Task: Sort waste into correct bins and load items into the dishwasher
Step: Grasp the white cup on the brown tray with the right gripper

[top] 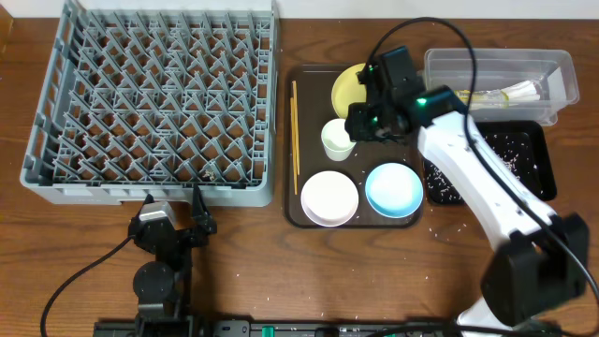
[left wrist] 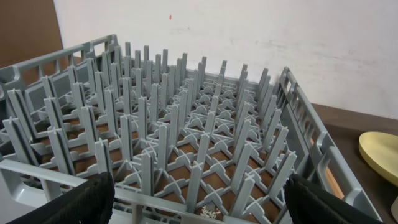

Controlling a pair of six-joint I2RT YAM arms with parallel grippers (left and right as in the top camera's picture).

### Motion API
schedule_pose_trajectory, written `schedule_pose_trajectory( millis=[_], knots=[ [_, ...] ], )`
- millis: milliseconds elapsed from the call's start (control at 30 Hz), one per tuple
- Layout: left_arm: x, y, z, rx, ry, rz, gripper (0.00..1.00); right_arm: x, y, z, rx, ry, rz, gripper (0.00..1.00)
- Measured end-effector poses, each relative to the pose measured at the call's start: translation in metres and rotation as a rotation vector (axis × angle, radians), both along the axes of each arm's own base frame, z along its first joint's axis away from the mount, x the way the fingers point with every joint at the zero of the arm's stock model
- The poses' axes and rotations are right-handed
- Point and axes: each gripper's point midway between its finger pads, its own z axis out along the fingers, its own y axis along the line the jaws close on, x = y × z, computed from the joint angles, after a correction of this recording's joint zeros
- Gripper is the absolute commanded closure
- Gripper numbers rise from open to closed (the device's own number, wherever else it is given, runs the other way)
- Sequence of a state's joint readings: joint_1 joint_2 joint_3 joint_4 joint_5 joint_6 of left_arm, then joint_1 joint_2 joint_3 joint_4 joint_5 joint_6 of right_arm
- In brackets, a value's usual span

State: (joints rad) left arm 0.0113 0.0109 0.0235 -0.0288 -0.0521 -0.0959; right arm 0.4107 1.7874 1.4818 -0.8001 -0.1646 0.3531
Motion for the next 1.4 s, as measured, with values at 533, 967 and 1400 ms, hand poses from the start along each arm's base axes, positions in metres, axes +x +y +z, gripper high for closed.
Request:
schedule_pose_trajectory(
  millis=[533, 967, 1400],
  knots=[
    [0.0, 0.0, 0.0, 0.0, 0.0, 0.0, 0.11, 0.018, 0.007, -0.05, -0.014, 0.055, -0.028, 0.63],
    [0.001, -0.007, 0.0, -0.008, 0.001, -0.04, 0.11, 0.013, 0.0, -0.086, -0.069, 0.138, -0.057, 0.99],
    [-0.008, -0.035, 0.004, -0.206, 0.145, -0.171, 0.11, 0.004, 0.007, -0.083, -0.021, 0.186, -0.033, 0.99]
  ],
)
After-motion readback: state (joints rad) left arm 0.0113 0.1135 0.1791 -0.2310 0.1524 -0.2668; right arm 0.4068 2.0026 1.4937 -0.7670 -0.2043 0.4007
